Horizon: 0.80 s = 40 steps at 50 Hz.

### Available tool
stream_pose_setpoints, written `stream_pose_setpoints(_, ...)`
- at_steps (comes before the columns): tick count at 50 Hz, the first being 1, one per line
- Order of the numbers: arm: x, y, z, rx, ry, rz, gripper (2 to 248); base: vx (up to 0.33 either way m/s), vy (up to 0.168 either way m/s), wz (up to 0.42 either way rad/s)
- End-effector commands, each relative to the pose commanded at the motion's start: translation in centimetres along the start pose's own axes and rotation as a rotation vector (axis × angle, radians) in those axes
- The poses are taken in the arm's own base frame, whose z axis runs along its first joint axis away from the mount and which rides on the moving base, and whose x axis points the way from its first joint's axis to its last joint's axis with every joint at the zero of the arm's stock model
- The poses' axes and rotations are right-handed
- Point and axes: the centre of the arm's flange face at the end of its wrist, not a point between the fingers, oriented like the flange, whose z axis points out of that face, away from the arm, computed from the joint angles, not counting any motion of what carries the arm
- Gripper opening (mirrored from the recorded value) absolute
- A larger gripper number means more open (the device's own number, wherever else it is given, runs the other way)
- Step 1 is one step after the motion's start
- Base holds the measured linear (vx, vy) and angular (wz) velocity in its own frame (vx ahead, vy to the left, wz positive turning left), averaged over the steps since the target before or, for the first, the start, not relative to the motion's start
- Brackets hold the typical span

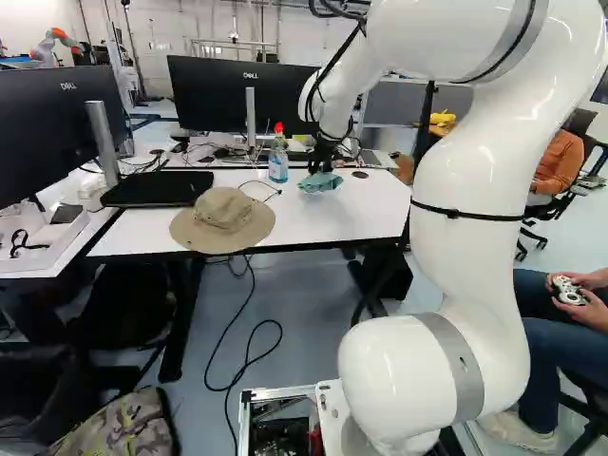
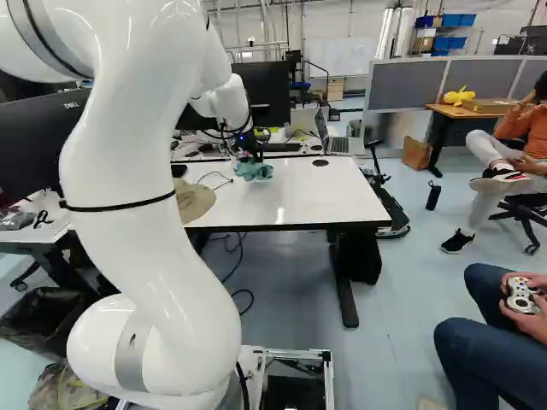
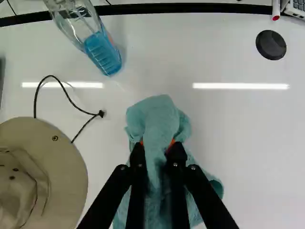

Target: Clean the table with the green towel

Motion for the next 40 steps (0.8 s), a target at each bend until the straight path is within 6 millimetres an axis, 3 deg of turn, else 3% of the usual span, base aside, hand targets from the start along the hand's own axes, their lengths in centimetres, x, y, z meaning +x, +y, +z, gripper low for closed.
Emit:
stream_pose_setpoints(18,-1.2,0.2,-0.6,-0.002,-0.007,0.004,52,0.000,0.000,0.000)
stream_pose_setpoints(40,-4.0,3.0,-2.1,-0.024,-0.008,0.051,52,0.000,0.000,0.000)
